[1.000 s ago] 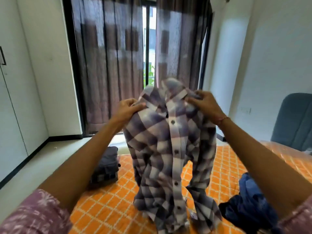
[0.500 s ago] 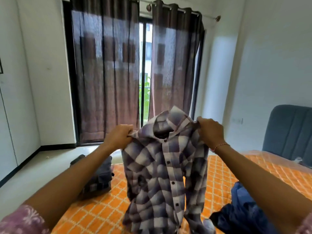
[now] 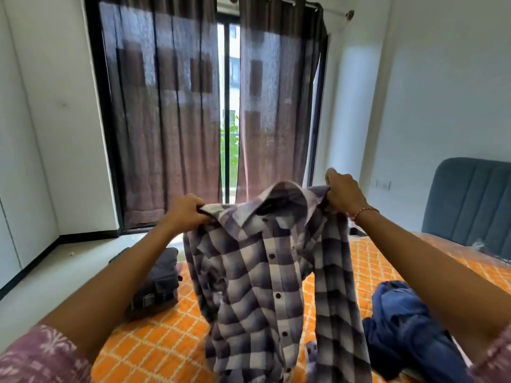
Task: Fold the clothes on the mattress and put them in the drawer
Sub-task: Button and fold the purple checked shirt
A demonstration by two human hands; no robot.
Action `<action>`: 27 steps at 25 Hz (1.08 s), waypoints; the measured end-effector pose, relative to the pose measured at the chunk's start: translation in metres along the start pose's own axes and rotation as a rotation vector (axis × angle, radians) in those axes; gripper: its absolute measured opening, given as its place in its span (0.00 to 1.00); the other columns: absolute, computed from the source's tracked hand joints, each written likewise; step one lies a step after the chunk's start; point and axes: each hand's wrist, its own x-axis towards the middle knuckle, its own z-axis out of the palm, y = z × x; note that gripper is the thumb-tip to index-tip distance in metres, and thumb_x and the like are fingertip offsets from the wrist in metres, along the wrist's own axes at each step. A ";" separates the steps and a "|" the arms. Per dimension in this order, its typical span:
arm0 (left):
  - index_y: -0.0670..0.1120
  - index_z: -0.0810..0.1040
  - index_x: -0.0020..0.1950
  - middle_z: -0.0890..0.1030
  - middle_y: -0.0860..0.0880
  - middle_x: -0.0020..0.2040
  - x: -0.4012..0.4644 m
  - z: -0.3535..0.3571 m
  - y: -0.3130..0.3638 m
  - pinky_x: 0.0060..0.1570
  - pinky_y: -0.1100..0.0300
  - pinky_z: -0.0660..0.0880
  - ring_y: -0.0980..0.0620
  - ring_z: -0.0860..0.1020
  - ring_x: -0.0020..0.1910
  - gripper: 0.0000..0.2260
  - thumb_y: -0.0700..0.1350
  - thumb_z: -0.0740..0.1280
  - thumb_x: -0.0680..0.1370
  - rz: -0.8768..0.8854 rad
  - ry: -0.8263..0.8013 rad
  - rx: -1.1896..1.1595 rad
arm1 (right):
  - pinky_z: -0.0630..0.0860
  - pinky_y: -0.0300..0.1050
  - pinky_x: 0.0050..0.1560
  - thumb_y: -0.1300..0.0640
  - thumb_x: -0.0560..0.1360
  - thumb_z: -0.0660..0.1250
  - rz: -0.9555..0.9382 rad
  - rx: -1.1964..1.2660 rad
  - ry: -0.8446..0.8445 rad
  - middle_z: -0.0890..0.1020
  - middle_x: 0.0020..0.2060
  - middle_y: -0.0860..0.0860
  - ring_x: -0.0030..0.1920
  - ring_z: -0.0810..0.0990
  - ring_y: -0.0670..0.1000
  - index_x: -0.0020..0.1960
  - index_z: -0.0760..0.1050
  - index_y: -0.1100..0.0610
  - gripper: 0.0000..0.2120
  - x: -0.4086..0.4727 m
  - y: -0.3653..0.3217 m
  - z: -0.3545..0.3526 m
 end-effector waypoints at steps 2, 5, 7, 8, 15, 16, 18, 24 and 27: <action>0.42 0.73 0.29 0.71 0.46 0.27 -0.003 0.020 -0.010 0.30 0.58 0.62 0.48 0.71 0.32 0.15 0.44 0.74 0.71 -0.054 -0.103 0.075 | 0.72 0.52 0.47 0.69 0.74 0.57 0.061 0.019 -0.051 0.79 0.51 0.66 0.52 0.77 0.66 0.61 0.71 0.63 0.16 0.001 0.003 0.004; 0.38 0.78 0.46 0.81 0.36 0.44 -0.009 0.054 -0.006 0.37 0.55 0.69 0.39 0.78 0.43 0.06 0.38 0.62 0.77 -0.224 0.005 0.040 | 0.73 0.51 0.50 0.70 0.74 0.55 0.117 0.307 -0.102 0.80 0.49 0.64 0.53 0.77 0.64 0.50 0.77 0.66 0.13 0.002 0.005 0.015; 0.44 0.74 0.52 0.79 0.37 0.49 -0.009 0.064 0.004 0.33 0.55 0.72 0.38 0.78 0.44 0.08 0.36 0.56 0.79 -0.296 0.079 -0.315 | 0.75 0.49 0.48 0.70 0.75 0.55 0.270 0.622 -0.140 0.81 0.51 0.64 0.51 0.78 0.59 0.48 0.78 0.67 0.13 0.003 0.006 0.018; 0.47 0.74 0.52 0.78 0.38 0.49 -0.007 0.065 0.011 0.30 0.56 0.74 0.39 0.78 0.44 0.11 0.35 0.55 0.79 -0.318 0.047 -0.570 | 0.77 0.51 0.51 0.70 0.77 0.55 0.324 0.726 -0.178 0.80 0.53 0.64 0.53 0.78 0.59 0.51 0.78 0.64 0.13 0.003 0.009 0.020; 0.43 0.58 0.77 0.55 0.42 0.78 0.044 0.019 0.026 0.65 0.44 0.66 0.39 0.65 0.71 0.27 0.34 0.60 0.78 0.013 0.293 -0.087 | 0.66 0.55 0.67 0.69 0.74 0.57 0.007 0.047 0.090 0.56 0.76 0.60 0.69 0.64 0.65 0.74 0.63 0.55 0.29 0.037 0.028 0.005; 0.43 0.56 0.78 0.53 0.43 0.78 0.052 0.013 0.026 0.65 0.44 0.65 0.38 0.64 0.71 0.29 0.34 0.59 0.77 0.073 0.212 0.076 | 0.70 0.54 0.63 0.68 0.74 0.58 0.005 0.022 0.060 0.62 0.74 0.60 0.66 0.69 0.64 0.73 0.65 0.56 0.28 0.044 0.033 0.004; 0.38 0.58 0.76 0.59 0.37 0.76 0.059 0.006 0.030 0.66 0.50 0.63 0.37 0.64 0.71 0.25 0.33 0.56 0.79 0.054 -0.013 0.198 | 0.74 0.51 0.56 0.64 0.76 0.58 0.040 -0.073 -0.110 0.75 0.64 0.62 0.58 0.76 0.63 0.66 0.73 0.61 0.19 0.052 0.040 0.003; 0.37 0.59 0.75 0.52 0.41 0.78 0.053 0.010 0.041 0.59 0.42 0.71 0.35 0.68 0.67 0.25 0.36 0.58 0.78 0.161 0.401 0.253 | 0.73 0.54 0.53 0.58 0.78 0.53 0.040 -0.079 0.196 0.71 0.66 0.66 0.59 0.75 0.64 0.61 0.74 0.66 0.18 0.038 0.030 -0.001; 0.35 0.63 0.73 0.54 0.38 0.77 0.045 0.019 0.036 0.66 0.43 0.64 0.37 0.61 0.73 0.23 0.38 0.57 0.78 0.024 0.304 0.414 | 0.73 0.57 0.56 0.61 0.77 0.54 0.074 -0.168 0.066 0.70 0.66 0.66 0.59 0.75 0.66 0.60 0.72 0.69 0.17 0.026 0.034 0.004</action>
